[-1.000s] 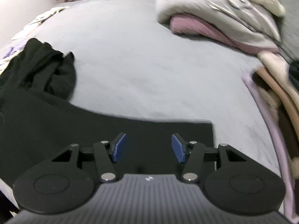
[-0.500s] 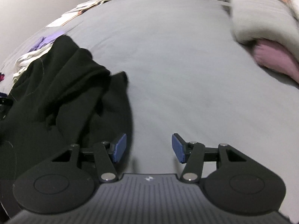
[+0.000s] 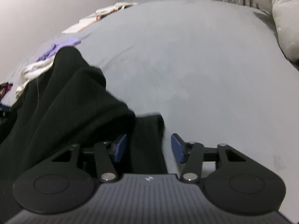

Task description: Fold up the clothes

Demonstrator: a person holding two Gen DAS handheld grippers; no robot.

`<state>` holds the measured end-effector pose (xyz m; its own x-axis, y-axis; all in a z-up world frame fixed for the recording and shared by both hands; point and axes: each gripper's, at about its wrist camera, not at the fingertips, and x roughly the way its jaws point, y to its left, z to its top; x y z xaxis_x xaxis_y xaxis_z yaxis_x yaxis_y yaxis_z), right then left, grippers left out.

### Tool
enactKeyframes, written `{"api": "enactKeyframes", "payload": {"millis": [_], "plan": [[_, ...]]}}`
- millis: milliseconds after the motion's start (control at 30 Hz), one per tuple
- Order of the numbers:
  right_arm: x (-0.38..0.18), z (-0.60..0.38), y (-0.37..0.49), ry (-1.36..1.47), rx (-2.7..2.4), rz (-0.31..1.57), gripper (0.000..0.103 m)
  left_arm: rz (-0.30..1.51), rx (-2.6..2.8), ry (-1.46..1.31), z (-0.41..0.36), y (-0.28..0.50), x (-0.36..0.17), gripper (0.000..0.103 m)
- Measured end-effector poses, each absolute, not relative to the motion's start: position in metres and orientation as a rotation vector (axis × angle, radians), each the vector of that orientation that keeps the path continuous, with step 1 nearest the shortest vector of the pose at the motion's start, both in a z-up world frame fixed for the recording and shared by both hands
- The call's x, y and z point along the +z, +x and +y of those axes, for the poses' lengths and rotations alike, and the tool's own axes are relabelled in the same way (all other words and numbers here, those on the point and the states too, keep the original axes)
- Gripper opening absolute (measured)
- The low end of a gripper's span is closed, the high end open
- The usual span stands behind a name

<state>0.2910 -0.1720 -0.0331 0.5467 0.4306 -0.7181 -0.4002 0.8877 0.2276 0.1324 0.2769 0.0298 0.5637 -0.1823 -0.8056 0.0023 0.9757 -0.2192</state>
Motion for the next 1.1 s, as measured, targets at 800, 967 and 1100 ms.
{"api": "enactKeyframes", "payload": {"millis": [800,967,1100], "plan": [[0.088,-0.359,0.255,-0.106,-0.085,0.635,0.004,0.968,-0.134,-0.070,0.284,0.147,0.043,0.064],[0.078,-0.355,0.256,-0.097,-0.087,0.614,0.004,0.999,-0.204,-0.249,0.302,0.159,0.015,0.058],[0.086,-0.354,0.244,-0.104,-0.106,0.583,0.004,0.934,-0.154,-0.270,0.287,0.152,0.024,0.012]]}}
